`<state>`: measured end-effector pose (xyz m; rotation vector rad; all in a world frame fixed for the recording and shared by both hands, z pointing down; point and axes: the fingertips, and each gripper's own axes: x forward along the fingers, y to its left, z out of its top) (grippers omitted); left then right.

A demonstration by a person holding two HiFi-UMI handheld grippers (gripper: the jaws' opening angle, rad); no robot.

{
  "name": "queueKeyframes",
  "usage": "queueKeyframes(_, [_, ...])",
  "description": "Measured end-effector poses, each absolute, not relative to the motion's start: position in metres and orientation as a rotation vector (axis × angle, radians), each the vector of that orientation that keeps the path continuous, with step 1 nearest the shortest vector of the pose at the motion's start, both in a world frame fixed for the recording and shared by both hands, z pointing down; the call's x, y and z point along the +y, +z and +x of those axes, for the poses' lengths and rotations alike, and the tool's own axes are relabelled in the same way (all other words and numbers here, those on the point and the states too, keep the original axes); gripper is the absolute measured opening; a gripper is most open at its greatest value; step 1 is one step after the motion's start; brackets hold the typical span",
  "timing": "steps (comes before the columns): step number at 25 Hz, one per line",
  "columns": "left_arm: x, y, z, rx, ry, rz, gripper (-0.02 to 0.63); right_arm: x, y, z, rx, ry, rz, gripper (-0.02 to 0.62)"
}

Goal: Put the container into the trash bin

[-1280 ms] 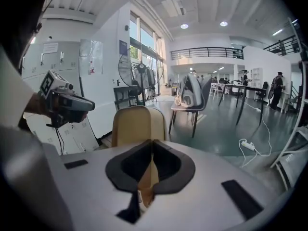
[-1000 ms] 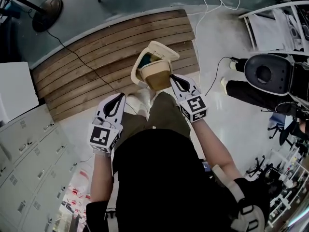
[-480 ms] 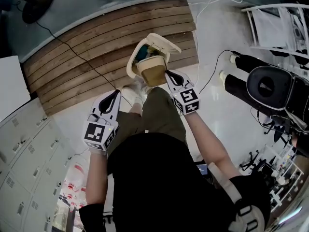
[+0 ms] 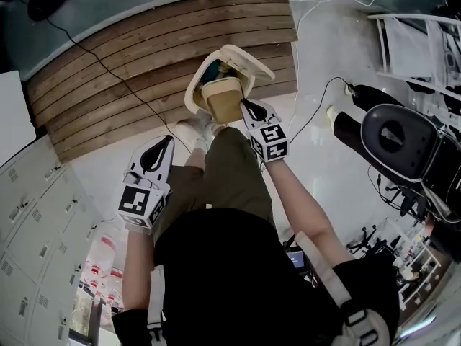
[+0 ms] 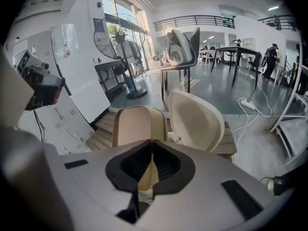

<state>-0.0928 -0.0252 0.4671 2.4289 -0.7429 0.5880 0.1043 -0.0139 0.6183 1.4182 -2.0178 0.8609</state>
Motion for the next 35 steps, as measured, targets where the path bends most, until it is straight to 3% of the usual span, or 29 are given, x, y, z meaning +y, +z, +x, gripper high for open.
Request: queueKeyframes(35, [0.018, 0.533, -0.115, -0.899, 0.687, 2.245, 0.009, -0.034, 0.773, 0.118, -1.871, 1.065, 1.327, 0.025])
